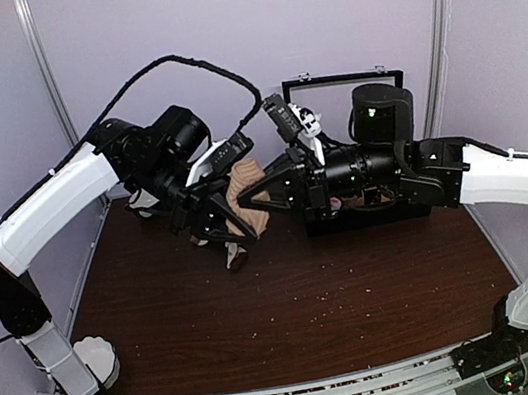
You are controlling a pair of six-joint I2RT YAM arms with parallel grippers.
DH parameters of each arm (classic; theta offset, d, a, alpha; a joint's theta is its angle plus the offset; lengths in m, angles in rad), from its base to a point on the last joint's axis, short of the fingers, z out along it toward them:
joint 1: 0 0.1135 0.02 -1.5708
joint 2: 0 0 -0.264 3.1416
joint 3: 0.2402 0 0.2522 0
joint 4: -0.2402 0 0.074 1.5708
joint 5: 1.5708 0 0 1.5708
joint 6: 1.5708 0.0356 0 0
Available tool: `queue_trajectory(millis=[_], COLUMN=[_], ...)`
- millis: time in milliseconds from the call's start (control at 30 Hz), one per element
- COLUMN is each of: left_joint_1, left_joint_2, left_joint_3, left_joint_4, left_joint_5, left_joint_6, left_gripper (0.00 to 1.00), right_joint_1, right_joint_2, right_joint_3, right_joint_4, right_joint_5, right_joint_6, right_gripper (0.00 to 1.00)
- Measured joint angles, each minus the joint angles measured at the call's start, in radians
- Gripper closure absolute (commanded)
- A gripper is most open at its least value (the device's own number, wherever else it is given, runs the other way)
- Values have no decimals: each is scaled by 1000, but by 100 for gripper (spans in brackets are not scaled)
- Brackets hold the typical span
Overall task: Roll the socks
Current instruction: Place the sock in the storage box.
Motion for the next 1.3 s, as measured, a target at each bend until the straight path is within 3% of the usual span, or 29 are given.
queue_trajectory(millis=[33, 67, 100, 267, 567, 667, 867, 1300], left_joint_1=[1, 3, 8, 72, 283, 344, 462, 526], left_joint_2=[0, 0, 0, 0, -27, -61, -115, -102], left_joint_3=[0, 2, 2, -2, -132, -193, -255, -290], left_joint_4=[3, 7, 11, 80, 226, 241, 249, 243], left_joint_5=[-4, -11, -20, -110, -484, -557, -662, -678], left_joint_6=[-3, -9, -18, -102, -233, -235, -230, -217], left_gripper=[37, 12, 3, 2, 2, 2, 2, 2], right_joint_1=[-2, -5, -13, -106, -361, -482, -696, -826], right_joint_2=[0, -2, -5, -46, -43, -4, 154, 510], right_joint_3=[0, -1, -6, -43, -45, -34, 43, 207], right_joint_4=[-2, -7, -18, -109, -322, -346, -362, -409], right_joint_5=[1, 5, 16, 163, 715, 823, 925, 1003], right_joint_6=[-2, -4, -10, -45, -169, -186, -185, -103], right_gripper=[100, 100, 100, 100, 100, 100, 100, 100])
